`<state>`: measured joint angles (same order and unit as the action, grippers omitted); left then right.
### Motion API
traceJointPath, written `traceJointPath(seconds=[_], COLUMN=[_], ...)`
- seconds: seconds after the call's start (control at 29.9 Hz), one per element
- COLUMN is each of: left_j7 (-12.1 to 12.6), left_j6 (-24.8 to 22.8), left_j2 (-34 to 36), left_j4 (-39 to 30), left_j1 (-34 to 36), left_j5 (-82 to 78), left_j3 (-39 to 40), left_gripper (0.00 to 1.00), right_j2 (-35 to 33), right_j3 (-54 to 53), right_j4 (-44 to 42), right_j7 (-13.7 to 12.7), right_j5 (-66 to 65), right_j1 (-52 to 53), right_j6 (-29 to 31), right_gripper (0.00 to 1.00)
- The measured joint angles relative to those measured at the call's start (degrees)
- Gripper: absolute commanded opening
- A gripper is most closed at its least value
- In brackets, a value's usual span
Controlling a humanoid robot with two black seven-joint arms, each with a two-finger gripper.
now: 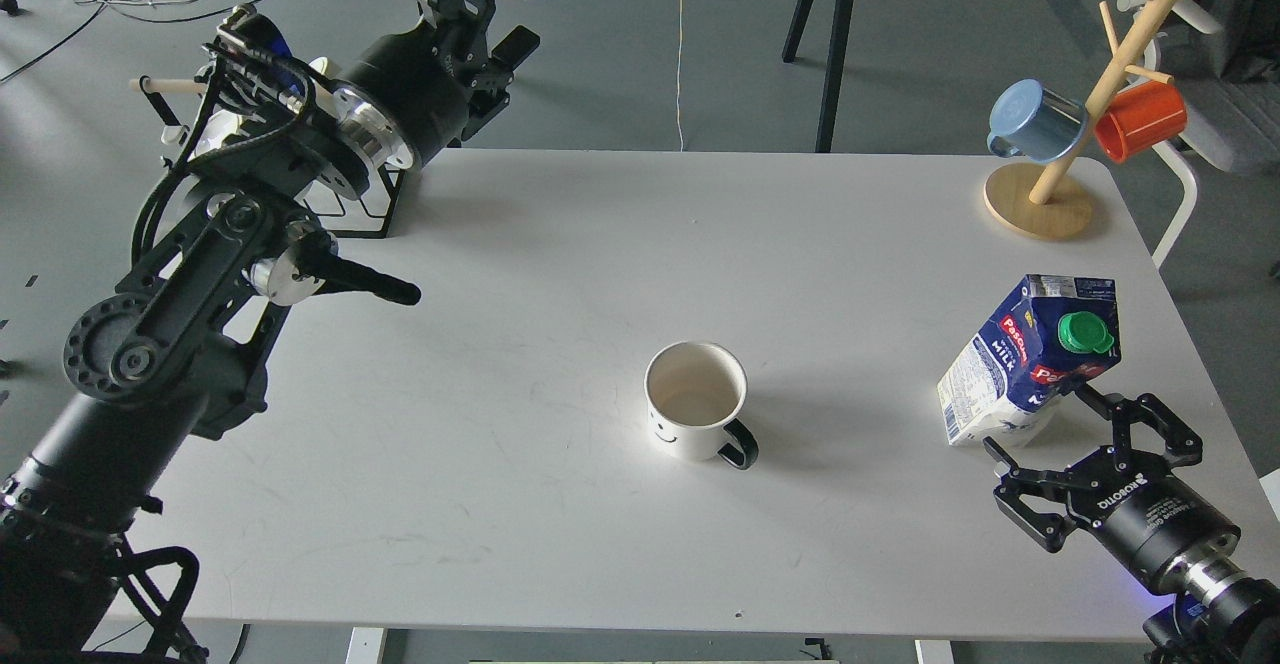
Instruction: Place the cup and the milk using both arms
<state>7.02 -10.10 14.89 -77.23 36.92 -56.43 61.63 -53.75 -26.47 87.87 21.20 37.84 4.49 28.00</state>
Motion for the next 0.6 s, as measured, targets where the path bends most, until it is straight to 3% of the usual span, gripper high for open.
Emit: traceJointPath(seconds=[0.6], left_j7=[0.01], left_j6=[-0.01], left_j2=[0.08], left_j4=[0.0], left_j1=[-0.09], left_j5=[-0.09], left_j3=[-0.03], left_gripper=[1.0], right_j2=[4.26], right_j3=[-1.6], right_j4=[-1.07], right_j7=[5.11], right_j5=[0.3], right_j1=[0.2], right_j6=[0.0], right_gripper=[0.99])
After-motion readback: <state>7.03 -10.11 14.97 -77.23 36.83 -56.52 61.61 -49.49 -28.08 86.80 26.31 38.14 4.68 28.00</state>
